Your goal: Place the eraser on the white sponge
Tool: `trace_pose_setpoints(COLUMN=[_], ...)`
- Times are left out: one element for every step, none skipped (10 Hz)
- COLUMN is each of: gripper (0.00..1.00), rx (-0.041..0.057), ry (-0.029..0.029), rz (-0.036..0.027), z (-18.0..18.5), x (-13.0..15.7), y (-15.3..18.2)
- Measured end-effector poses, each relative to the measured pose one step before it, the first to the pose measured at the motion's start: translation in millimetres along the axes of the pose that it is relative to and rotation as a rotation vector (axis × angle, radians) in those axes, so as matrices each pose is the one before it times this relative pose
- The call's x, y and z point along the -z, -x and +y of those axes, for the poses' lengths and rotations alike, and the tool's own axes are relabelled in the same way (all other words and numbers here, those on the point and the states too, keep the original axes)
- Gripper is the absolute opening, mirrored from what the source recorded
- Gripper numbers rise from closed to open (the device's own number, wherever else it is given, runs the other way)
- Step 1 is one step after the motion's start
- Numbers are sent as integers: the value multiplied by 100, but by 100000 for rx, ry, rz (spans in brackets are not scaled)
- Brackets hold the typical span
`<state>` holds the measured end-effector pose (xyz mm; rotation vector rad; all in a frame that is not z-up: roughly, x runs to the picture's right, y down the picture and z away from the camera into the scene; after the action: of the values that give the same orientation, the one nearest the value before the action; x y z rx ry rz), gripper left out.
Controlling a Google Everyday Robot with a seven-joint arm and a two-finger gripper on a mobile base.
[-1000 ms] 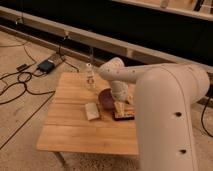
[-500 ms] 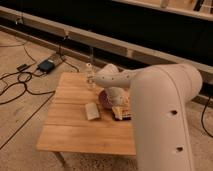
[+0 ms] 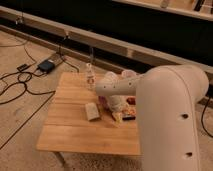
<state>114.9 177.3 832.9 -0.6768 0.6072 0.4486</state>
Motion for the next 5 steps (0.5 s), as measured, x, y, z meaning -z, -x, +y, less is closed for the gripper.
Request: trace_pose_setpoints(gripper=[65,65,65,65,65], rx=[-36,648,954,1444,1564], ry=[25,518,52,-376,-646], rz=[-360,-975,-431,-85,177], z=[40,-179,-581,-1123,-1116], x=[-337,-801,-453,-504,-243], y=[-180,-11,57,-70,-112])
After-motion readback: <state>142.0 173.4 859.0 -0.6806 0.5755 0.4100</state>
